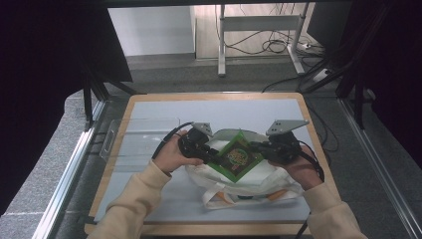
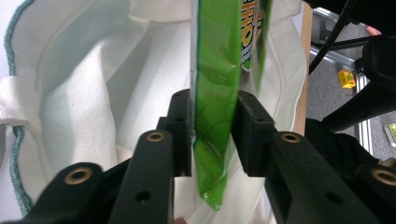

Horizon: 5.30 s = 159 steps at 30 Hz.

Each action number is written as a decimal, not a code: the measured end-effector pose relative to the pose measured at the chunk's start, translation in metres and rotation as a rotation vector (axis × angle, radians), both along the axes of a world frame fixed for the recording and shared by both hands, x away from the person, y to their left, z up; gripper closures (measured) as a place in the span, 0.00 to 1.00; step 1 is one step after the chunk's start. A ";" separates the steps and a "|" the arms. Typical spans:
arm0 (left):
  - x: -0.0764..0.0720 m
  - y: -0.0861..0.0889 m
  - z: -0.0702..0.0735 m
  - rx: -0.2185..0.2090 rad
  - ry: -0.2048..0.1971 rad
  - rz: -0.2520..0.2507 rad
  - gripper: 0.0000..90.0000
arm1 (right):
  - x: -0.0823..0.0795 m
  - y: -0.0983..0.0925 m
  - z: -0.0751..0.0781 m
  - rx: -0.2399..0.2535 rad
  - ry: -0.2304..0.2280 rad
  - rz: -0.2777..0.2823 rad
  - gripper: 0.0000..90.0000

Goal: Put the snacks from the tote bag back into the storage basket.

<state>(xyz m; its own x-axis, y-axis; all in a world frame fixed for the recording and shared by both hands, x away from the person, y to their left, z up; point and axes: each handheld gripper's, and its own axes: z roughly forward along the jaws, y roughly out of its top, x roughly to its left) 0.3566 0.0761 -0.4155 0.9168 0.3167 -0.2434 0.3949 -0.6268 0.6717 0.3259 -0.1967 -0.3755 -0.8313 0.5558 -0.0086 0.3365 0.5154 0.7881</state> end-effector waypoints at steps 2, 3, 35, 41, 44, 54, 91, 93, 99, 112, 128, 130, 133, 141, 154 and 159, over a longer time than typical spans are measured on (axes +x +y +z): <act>0.001 0.002 0.001 -0.009 0.001 -0.002 0.81 | 0.000 -0.002 -0.001 0.005 -0.001 -0.003 0.97; 0.001 0.002 0.001 -0.009 0.001 -0.002 0.81 | 0.000 -0.003 -0.001 0.008 0.002 -0.007 0.97; -0.026 0.032 -0.006 -0.191 -0.064 0.106 0.82 | -0.020 -0.035 -0.036 0.260 0.052 -0.185 0.38; -0.034 0.033 -0.012 -0.188 -0.092 0.137 0.82 | -0.022 -0.031 -0.051 0.265 0.091 -0.192 0.37; -0.036 0.035 -0.014 -0.189 -0.098 0.144 0.82 | -0.022 -0.030 -0.055 0.270 0.101 -0.197 0.37; -0.042 0.037 -0.022 -0.206 -0.104 0.179 0.82 | -0.026 -0.021 -0.060 0.252 0.110 -0.180 0.36; -0.050 0.035 -0.017 -0.287 -0.112 0.176 0.82 | -0.022 0.017 -0.074 0.266 0.171 -0.087 0.37; -0.050 0.034 -0.017 -0.295 -0.112 0.172 0.82 | -0.021 0.019 -0.075 0.276 0.172 -0.077 0.38; -0.050 0.032 -0.018 -0.306 -0.103 0.162 0.81 | -0.020 0.023 -0.076 0.316 0.170 -0.042 0.42; -0.044 0.034 -0.026 -0.307 -0.083 0.162 0.79 | -0.021 0.017 -0.076 0.351 0.147 -0.004 0.62; -0.039 0.033 -0.034 -0.304 -0.072 0.165 0.67 | -0.020 0.012 -0.073 0.354 0.135 0.090 0.80; -0.039 0.033 -0.034 -0.295 -0.082 0.185 0.63 | -0.021 0.012 -0.072 0.345 0.127 0.093 0.80; -0.039 0.033 -0.034 -0.291 -0.084 0.208 0.58 | -0.021 0.009 -0.070 0.346 0.121 0.082 0.80; -0.041 0.037 -0.032 -0.274 -0.113 0.225 0.50 | -0.021 0.001 -0.065 0.319 0.091 0.054 0.80; -0.043 0.042 -0.029 -0.255 -0.166 0.242 0.48 | -0.022 -0.005 -0.061 0.243 0.049 0.011 0.80; -0.046 0.046 -0.025 -0.251 -0.195 0.252 0.48 | -0.021 -0.006 -0.061 0.192 0.034 -0.002 0.80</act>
<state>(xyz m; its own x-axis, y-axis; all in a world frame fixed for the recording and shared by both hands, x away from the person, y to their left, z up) 0.3104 0.1222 -0.4410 0.8546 0.4904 -0.1710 0.3654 -0.3338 0.8690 0.3047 -0.2029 -0.4362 -0.8283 0.5459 0.1260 0.3656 0.3562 0.8599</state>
